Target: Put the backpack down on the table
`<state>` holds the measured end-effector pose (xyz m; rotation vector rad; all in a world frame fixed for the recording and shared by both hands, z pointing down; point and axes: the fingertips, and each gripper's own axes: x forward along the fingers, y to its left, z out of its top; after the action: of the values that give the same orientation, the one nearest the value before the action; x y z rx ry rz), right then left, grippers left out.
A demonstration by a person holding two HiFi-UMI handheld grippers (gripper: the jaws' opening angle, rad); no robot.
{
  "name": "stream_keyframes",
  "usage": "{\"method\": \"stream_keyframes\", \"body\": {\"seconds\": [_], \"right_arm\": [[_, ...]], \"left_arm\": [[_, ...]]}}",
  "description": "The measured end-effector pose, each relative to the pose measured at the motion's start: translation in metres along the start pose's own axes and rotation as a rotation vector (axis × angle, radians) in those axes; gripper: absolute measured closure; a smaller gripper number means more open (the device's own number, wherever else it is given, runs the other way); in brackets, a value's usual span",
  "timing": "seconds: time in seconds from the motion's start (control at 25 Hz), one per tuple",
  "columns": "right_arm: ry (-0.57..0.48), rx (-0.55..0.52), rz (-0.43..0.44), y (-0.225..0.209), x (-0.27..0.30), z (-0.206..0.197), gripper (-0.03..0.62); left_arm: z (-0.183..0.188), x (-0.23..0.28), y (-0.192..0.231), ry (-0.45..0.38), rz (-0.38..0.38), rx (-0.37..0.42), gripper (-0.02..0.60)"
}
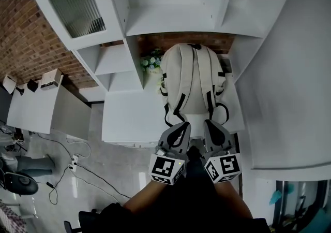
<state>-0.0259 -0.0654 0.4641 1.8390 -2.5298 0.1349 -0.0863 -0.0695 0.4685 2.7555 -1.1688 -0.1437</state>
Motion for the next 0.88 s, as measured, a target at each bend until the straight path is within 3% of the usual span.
{"method": "stream_keyframes", "body": {"seconds": [0.24, 0.48, 0.88], "right_arm": [[0.017, -0.011, 0.011, 0.008, -0.007, -0.009, 0.576], [0.019, -0.027, -0.049, 0.001, -0.013, -0.013, 0.576], [0.033, -0.060, 0.001, 0.007, -0.002, -0.015, 0.577]], "left_arm": [[-0.005, 0.003, -0.014, 0.032, 0.027, 0.041, 0.563], [-0.010, 0.008, -0.024, 0.048, 0.026, 0.073, 0.565], [-0.012, 0.016, -0.019, 0.056, 0.042, 0.085, 0.565]]}}
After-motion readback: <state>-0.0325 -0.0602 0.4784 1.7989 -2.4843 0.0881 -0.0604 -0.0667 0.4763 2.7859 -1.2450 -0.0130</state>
